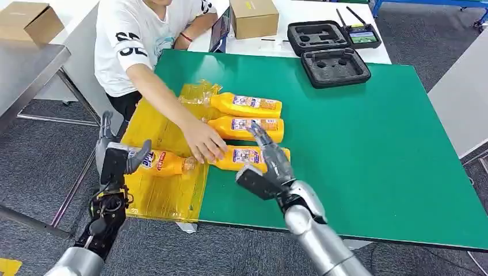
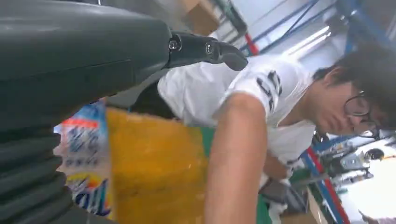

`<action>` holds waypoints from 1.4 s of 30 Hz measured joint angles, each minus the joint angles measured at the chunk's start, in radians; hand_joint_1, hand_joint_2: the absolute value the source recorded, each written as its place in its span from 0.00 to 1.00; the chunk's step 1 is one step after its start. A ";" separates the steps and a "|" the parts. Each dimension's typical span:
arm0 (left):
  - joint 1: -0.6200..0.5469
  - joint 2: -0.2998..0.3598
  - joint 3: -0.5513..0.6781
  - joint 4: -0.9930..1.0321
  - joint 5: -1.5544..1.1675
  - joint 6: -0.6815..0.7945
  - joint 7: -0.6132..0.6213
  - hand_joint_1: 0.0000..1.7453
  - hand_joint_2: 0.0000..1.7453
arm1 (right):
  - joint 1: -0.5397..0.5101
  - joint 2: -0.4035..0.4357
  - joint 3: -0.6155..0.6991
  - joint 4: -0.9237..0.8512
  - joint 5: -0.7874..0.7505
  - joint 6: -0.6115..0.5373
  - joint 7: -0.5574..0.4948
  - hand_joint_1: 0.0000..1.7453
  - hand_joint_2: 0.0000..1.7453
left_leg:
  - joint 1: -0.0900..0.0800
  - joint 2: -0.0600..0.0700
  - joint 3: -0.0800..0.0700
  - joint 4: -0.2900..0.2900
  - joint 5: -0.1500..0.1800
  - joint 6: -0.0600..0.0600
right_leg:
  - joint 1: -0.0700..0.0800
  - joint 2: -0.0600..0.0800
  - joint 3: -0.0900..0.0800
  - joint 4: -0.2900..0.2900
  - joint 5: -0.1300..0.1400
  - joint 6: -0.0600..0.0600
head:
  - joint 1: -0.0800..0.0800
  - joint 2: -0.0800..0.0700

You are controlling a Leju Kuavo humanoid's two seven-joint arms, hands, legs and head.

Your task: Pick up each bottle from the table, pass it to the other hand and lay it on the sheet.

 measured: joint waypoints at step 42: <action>0.017 0.002 -0.046 -0.004 0.100 -0.038 0.003 0.00 1.00 | -0.289 0.016 0.057 0.567 0.024 0.201 0.054 0.00 1.00 | 0.000 0.000 0.001 0.000 0.000 0.000 | 0.000 0.000 0.001 0.000 0.000 0.000 | 0.000 0.000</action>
